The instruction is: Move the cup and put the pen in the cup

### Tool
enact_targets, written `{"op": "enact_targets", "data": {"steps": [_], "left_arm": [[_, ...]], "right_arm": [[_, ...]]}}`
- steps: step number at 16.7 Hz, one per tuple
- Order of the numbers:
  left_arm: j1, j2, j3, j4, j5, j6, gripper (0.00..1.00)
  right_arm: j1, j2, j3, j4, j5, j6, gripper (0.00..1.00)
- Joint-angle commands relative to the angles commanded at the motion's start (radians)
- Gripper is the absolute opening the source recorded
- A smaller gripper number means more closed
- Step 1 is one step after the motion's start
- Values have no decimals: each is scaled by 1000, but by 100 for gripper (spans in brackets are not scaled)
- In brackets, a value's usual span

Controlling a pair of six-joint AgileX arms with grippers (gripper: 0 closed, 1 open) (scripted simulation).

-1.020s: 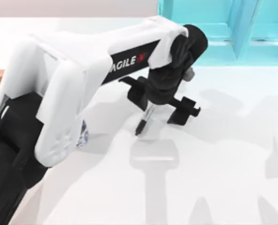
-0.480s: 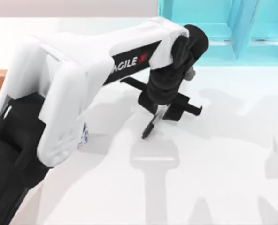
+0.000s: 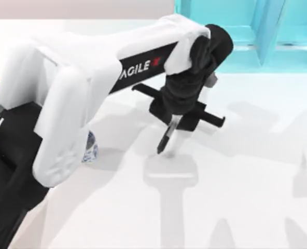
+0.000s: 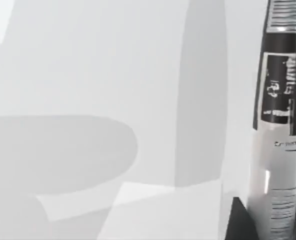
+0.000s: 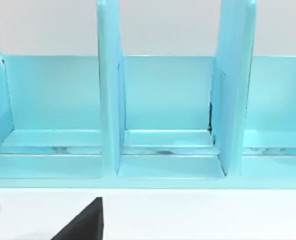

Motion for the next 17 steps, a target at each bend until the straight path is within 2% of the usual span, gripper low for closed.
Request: {"op": "enact_targets", "data": {"steps": [17], "left_arm": [[-103, -266, -184, -100, -13, -105, 0]], "right_arm": [[0, 0, 0, 0, 0, 0, 100]]}}
